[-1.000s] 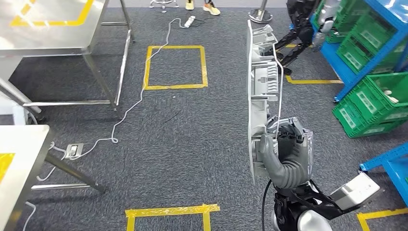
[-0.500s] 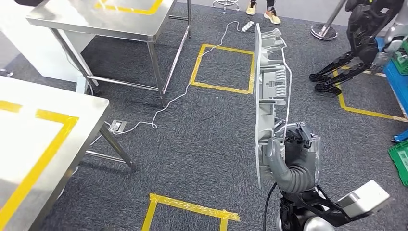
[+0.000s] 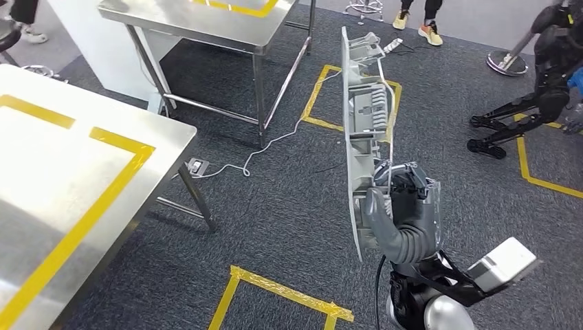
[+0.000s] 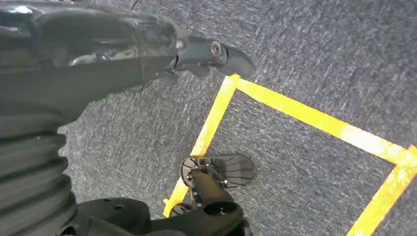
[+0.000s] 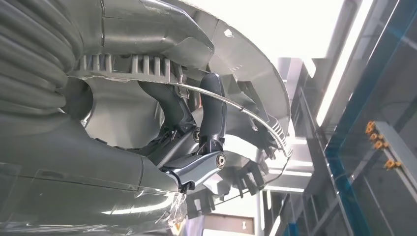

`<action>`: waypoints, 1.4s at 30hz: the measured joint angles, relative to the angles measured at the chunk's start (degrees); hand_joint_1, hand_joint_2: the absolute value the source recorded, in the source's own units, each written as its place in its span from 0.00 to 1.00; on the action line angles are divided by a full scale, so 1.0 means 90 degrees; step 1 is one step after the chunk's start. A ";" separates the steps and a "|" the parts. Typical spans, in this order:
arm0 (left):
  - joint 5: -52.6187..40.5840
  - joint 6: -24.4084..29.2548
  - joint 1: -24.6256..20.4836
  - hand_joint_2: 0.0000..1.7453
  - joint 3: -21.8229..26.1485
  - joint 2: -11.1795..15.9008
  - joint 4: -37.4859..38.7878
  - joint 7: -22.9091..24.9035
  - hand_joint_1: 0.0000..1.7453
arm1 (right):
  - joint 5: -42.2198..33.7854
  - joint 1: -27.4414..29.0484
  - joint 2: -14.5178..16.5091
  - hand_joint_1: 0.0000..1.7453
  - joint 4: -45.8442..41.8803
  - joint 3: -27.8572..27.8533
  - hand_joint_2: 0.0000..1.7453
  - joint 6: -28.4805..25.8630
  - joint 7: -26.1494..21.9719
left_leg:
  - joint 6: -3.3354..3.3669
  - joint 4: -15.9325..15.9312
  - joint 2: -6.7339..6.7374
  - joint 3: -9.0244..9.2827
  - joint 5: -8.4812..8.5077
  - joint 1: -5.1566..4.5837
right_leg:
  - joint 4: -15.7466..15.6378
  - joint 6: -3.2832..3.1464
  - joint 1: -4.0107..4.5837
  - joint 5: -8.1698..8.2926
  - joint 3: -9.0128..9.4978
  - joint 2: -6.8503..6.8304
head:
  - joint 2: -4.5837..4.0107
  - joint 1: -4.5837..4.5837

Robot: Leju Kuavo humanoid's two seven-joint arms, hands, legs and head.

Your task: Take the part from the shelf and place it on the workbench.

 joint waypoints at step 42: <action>-0.0140 0.0009 -0.0017 1.00 0.0024 -0.0063 0.0003 0.0179 0.00 | 0.0250 0.0327 -0.0003 1.00 -0.0076 -0.0098 1.00 -0.0069 0.0133 | 0.0321 -0.0114 -0.0954 0.0170 0.0013 -0.0120 | 0.1729 -0.0007 -0.0049 -0.0621 -0.0822 0.0705 | -0.0001 0.0209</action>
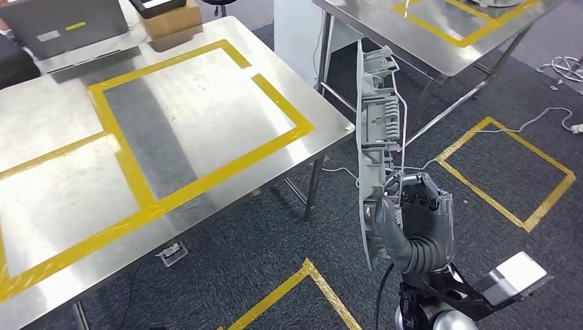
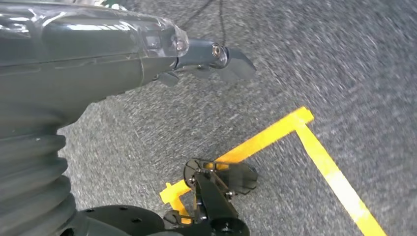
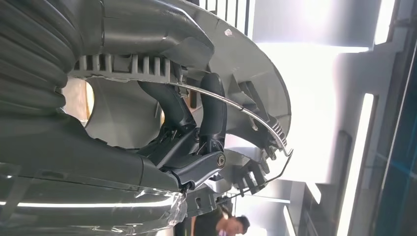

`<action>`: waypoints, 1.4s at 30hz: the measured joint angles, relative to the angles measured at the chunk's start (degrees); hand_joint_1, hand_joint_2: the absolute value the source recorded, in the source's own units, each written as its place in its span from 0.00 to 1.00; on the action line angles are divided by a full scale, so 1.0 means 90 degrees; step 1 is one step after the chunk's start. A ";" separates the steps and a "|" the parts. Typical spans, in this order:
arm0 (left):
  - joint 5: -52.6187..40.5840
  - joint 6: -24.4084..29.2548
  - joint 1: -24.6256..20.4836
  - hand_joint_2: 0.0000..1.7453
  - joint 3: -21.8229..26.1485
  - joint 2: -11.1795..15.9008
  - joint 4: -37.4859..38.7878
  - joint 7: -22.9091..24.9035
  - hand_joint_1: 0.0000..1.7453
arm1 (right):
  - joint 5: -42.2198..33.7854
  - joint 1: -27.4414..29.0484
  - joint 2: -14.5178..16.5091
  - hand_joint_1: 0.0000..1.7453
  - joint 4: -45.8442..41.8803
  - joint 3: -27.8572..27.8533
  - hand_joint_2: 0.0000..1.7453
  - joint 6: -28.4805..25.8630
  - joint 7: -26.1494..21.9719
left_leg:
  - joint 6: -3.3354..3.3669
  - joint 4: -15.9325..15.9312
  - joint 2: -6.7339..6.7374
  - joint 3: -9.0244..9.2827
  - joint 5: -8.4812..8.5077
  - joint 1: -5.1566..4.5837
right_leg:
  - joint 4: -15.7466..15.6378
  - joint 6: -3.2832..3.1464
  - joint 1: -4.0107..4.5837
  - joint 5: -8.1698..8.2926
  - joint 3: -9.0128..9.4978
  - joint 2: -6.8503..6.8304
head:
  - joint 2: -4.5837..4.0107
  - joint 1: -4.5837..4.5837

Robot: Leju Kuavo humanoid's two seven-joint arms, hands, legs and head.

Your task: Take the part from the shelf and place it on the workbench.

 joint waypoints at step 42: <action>-0.0026 0.0001 0.0016 1.00 -0.0005 -0.0154 -0.0002 0.0086 0.00 | -0.0055 -0.0224 -0.0003 1.00 0.0027 0.0154 1.00 0.0071 0.0153 | -0.0226 0.0781 0.0290 -0.0519 -0.0436 -0.0021 | -0.1884 -0.0210 -0.0011 0.0898 0.0670 0.0029 | 0.0001 -0.0036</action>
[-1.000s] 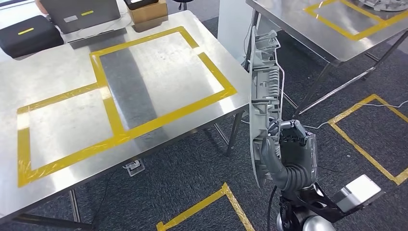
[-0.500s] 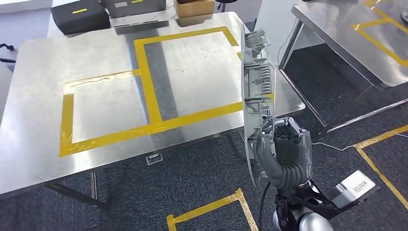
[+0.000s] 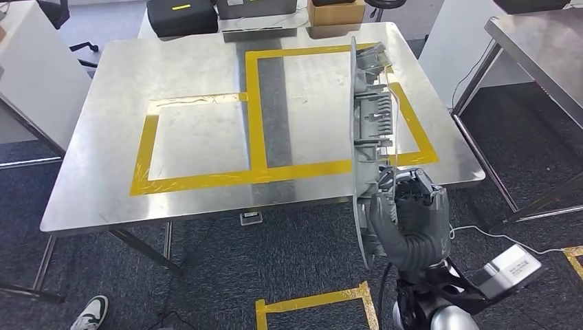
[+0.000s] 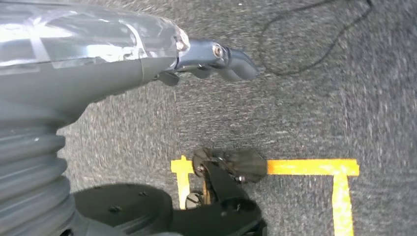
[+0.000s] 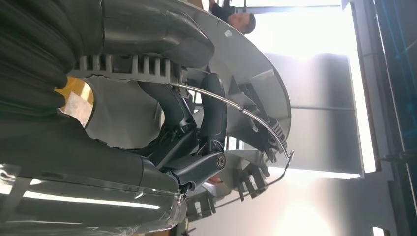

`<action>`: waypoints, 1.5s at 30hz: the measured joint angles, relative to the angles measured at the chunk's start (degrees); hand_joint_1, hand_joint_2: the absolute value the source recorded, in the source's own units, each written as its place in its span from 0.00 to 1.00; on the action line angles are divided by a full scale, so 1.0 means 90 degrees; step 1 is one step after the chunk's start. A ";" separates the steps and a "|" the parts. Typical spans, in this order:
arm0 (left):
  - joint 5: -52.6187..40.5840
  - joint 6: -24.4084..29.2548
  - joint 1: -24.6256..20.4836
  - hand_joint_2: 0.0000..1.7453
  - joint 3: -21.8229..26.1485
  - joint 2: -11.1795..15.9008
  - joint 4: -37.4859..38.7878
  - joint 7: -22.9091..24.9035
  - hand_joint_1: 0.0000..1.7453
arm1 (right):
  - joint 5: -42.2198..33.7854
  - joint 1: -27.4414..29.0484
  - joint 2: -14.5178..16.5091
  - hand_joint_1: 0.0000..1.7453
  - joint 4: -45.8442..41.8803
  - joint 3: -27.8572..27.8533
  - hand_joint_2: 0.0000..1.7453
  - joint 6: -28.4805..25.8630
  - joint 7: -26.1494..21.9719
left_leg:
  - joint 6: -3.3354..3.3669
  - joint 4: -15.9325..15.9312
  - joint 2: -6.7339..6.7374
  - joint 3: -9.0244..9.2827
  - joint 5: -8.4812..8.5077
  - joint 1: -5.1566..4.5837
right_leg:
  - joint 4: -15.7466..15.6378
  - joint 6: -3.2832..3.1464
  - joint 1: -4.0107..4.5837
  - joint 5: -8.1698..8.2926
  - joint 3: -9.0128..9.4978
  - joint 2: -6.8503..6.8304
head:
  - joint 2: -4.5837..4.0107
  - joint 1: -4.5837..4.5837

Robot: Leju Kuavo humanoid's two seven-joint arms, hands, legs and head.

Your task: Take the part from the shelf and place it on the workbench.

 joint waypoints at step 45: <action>0.0599 -0.0715 0.0020 1.00 0.0084 -0.0028 0.0002 0.0059 0.00 | 0.1002 -0.0449 0.1025 1.00 0.1113 0.0933 1.00 -0.1019 -0.0086 | 0.0322 -0.0904 0.0030 0.0942 0.0083 0.0126 | 0.1261 0.0477 -0.0121 -0.0477 -0.0509 -0.0092 | -0.0002 -0.0083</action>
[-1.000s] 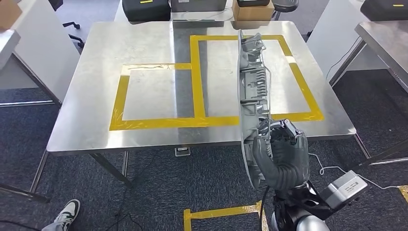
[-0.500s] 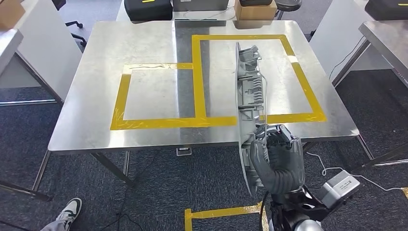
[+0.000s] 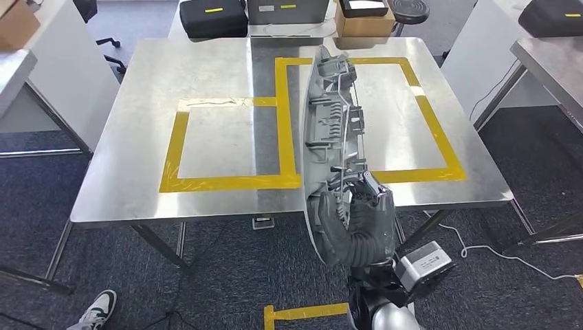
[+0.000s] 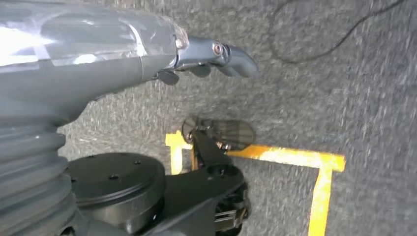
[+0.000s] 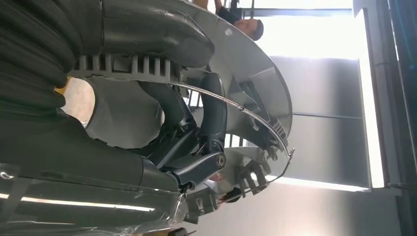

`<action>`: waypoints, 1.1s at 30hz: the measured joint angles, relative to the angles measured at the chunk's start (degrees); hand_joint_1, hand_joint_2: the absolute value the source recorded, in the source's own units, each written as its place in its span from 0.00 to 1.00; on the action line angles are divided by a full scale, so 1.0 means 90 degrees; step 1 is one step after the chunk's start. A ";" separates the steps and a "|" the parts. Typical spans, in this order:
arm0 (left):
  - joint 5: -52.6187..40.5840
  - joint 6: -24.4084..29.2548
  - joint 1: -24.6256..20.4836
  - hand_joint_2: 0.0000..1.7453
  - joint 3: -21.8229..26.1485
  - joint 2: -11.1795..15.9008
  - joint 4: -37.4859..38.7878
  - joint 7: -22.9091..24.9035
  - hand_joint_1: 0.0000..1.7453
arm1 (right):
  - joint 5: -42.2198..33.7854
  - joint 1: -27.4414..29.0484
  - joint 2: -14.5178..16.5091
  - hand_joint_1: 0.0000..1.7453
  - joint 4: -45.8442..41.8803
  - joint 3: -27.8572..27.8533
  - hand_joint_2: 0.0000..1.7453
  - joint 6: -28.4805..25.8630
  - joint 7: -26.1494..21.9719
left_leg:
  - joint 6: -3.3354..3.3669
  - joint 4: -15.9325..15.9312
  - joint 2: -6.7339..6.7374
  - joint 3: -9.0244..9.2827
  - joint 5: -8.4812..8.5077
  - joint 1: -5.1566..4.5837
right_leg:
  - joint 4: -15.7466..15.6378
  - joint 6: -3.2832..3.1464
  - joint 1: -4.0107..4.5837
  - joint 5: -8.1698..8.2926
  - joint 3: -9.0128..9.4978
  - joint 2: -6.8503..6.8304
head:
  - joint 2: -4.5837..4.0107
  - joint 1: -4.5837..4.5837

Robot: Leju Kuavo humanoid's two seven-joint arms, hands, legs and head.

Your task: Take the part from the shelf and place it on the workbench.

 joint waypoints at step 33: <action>-0.0344 -0.0124 -0.0074 1.00 -0.0020 -0.0225 -0.0001 0.0461 0.00 | 0.3690 -0.0693 0.0257 1.00 0.0796 0.0143 1.00 -0.0439 0.1427 | -0.0253 0.0161 -0.0007 -0.0443 0.0246 -0.0022 | -0.1069 -0.0464 0.0064 0.0521 0.0270 -0.0001 | 0.0000 0.0014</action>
